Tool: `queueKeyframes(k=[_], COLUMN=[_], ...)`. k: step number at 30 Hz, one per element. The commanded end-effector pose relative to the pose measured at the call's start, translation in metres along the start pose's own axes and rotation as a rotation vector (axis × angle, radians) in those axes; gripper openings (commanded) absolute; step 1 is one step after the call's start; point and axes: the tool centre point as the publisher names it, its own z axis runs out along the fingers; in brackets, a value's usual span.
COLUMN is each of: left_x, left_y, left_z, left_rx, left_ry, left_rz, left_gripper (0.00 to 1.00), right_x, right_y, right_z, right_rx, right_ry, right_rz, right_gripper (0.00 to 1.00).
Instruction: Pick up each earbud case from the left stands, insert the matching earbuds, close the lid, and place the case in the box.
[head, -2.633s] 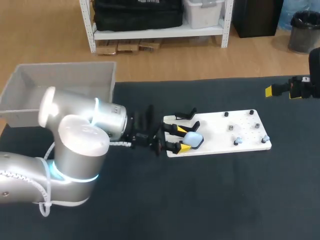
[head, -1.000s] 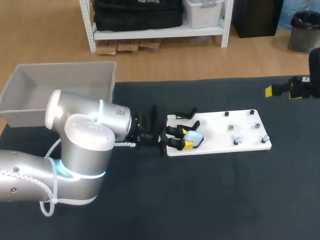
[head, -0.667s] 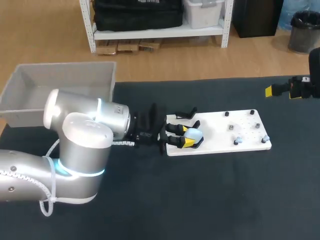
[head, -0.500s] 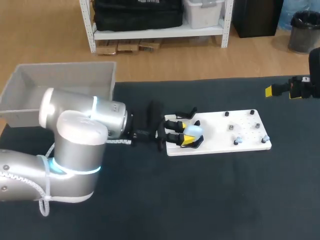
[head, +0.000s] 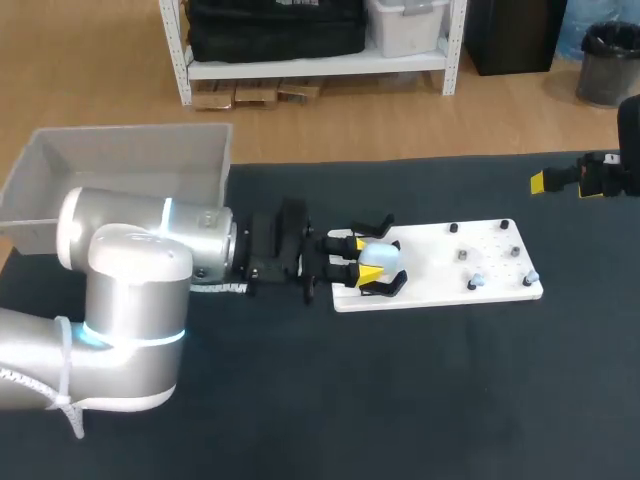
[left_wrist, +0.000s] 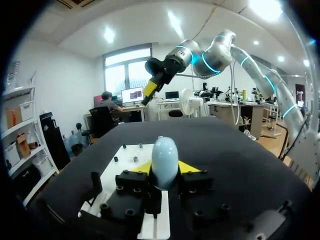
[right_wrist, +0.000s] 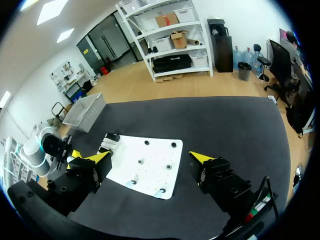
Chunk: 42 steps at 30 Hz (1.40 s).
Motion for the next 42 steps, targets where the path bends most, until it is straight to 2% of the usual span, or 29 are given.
queueKeyframes(k=[1,19,27,33,42], left_x=[0.000,0.000,-0.009,-0.022,-0.035], left_y=[-0.001,-0.001,-0.013,-0.022,-0.045], left_z=[0.000,0.000,0.010,0.021,0.035], left_rx=[-0.007,-0.007,-0.024,-0.020,-0.018], left_ry=[-0.001,-0.001,-0.093,-0.165,-0.239], left_rz=[0.000,0.000,0.013,0.062,0.117], left_gripper=[0.00,0.00,0.00,0.00,0.00], right_x=[0.000,0.000,0.000,0.000,0.000], right_y=[-0.002,-0.002,-0.002,-0.002,-0.002], right_z=[0.001,0.001,0.001,0.001,0.001], right_rx=[-0.007,-0.007,-0.007,-0.007,-0.007], right_ry=[0.001,0.001,0.001,0.001,0.001], right_rz=[-0.002,-0.002,-0.002,-0.002,-0.002], right_gripper=[1.00,1.00,1.00,1.00,1.00])
